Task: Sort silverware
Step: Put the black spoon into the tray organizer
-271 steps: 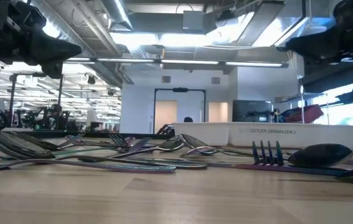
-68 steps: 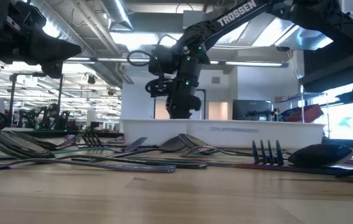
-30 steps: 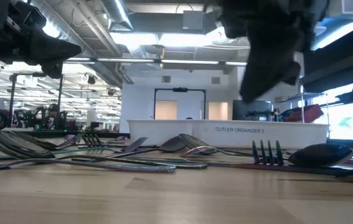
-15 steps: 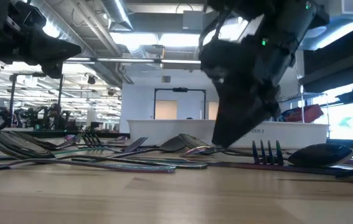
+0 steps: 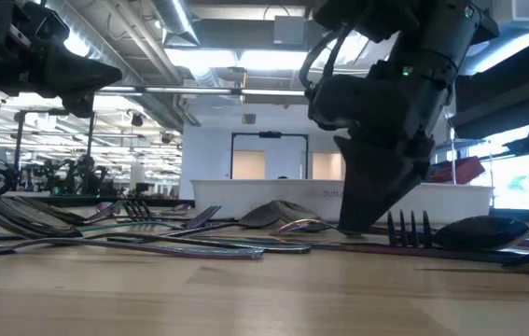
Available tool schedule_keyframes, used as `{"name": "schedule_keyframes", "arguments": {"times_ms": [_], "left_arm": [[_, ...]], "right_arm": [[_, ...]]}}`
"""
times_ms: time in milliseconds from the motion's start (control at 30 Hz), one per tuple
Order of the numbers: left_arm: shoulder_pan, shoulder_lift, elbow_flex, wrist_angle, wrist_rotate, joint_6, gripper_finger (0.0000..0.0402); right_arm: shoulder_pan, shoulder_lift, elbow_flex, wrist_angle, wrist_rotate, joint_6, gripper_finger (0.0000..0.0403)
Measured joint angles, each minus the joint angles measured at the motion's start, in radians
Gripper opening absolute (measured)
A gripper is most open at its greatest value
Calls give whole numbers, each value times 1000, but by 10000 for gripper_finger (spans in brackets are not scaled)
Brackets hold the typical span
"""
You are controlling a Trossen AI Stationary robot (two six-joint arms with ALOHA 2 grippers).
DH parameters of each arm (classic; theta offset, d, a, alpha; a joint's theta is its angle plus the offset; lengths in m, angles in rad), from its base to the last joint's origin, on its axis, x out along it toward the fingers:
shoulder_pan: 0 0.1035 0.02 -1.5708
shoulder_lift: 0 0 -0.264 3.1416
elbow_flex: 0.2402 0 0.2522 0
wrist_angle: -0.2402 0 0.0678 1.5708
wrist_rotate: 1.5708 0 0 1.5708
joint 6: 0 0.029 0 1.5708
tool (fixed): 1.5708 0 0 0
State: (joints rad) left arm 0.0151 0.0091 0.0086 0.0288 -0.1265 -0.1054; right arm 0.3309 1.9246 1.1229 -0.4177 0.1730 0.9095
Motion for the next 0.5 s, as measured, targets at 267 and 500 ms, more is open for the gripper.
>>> {"name": "schedule_keyframes", "arguments": {"times_ms": [267,500], "left_arm": [[0,0,0,0,0,0,0],[0,0,0,0,0,0,0]], "right_arm": [[-38,7,2,-34,-32,1,87],[-82,8,0,-51,-71,2,87]]}}
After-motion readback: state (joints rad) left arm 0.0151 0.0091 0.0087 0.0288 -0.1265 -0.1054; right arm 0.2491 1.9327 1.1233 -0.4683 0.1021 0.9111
